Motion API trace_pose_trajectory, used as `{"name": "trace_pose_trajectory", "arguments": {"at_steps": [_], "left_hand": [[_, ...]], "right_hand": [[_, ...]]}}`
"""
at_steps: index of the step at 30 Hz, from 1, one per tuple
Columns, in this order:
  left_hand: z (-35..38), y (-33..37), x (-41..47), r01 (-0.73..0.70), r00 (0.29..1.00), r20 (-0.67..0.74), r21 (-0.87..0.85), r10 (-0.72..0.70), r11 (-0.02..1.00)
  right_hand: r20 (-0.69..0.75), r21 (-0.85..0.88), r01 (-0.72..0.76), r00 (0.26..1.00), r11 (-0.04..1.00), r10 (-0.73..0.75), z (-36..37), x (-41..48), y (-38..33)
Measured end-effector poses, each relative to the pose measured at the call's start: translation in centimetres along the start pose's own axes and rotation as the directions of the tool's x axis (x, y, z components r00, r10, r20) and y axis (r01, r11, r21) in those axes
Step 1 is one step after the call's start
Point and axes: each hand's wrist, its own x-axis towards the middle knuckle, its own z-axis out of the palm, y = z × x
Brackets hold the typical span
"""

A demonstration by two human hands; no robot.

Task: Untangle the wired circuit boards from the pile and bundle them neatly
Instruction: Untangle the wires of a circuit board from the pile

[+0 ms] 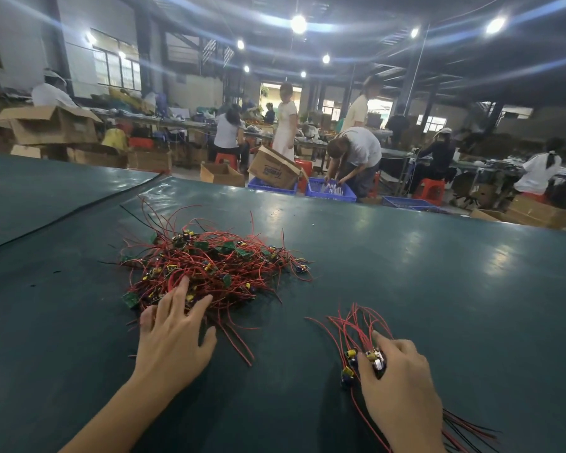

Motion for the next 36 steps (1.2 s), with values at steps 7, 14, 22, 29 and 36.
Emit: {"name": "trace_pose_trajectory", "arguments": {"at_steps": [7, 14, 22, 29, 36], "left_hand": [[-0.3, -0.7, 0.2, 0.065, 0.998, 0.017, -0.014, -0.065, 0.998], [-0.7, -0.6, 0.1, 0.023, 0.999, -0.033, -0.005, -0.023, 1.0], [-1.5, 2.5, -0.7, -0.51, 0.823, -0.405, -0.219, 0.398, 0.832], [-1.2, 6.3, -2.8, -0.746, 0.643, -0.52, -0.264, 0.562, 0.611], [-1.9, 6.4, -2.8, -0.749, 0.64, -0.547, -0.292, 0.539, 0.594]], "right_hand": [[0.0, 0.093, 0.014, 1.0, 0.996, -0.014, 0.5, -0.2, -0.4], [-0.101, 0.183, 0.192, 0.979, 0.964, -0.176, 1.4, -1.0, -1.4], [-0.114, 0.388, 0.351, 0.936, 0.852, -0.333, 1.8, -2.7, -3.6], [0.309, 0.828, -0.085, 0.893, 0.554, -0.326, 1.6, -3.9, -6.0], [0.336, 0.898, -0.217, 0.9, 0.384, -0.278, 0.8, -4.0, -6.6]]}}
